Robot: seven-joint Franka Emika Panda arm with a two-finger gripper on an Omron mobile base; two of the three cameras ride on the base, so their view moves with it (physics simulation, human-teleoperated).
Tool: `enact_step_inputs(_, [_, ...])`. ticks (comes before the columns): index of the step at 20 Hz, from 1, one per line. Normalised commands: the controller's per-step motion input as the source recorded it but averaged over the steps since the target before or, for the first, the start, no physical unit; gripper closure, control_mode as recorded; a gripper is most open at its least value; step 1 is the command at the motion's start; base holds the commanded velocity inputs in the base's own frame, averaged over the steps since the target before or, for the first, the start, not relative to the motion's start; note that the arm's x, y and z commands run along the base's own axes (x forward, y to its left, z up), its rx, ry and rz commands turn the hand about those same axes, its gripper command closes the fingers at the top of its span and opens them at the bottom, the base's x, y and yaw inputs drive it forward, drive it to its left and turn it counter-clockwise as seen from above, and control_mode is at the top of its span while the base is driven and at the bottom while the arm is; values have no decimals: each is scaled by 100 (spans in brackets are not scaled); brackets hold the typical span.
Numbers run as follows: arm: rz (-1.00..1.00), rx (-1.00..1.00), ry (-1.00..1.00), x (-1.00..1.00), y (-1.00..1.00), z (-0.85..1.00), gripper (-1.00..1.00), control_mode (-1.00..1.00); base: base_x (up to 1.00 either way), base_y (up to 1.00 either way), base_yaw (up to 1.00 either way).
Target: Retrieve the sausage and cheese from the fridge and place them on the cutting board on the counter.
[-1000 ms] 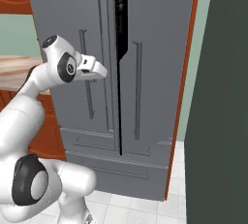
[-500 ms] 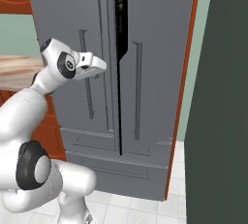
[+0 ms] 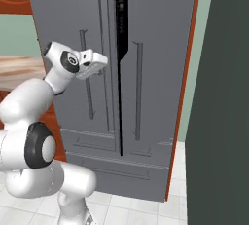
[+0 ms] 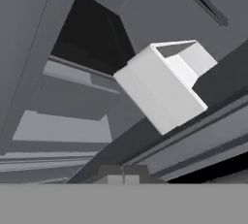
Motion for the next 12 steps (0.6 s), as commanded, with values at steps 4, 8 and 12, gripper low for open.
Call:
enact_step_inputs(4, [0, -11, 0, 44, -4, 0, 100, -100, 0, 0, 0])
enact_step_inputs(8, [0, -10, 8, 37, -24, -5, 100, -100, 0, 0, 0])
enact_step_inputs(12, [0, -8, 9, 9, -35, -4, 100, -100, 0, 0, 0])
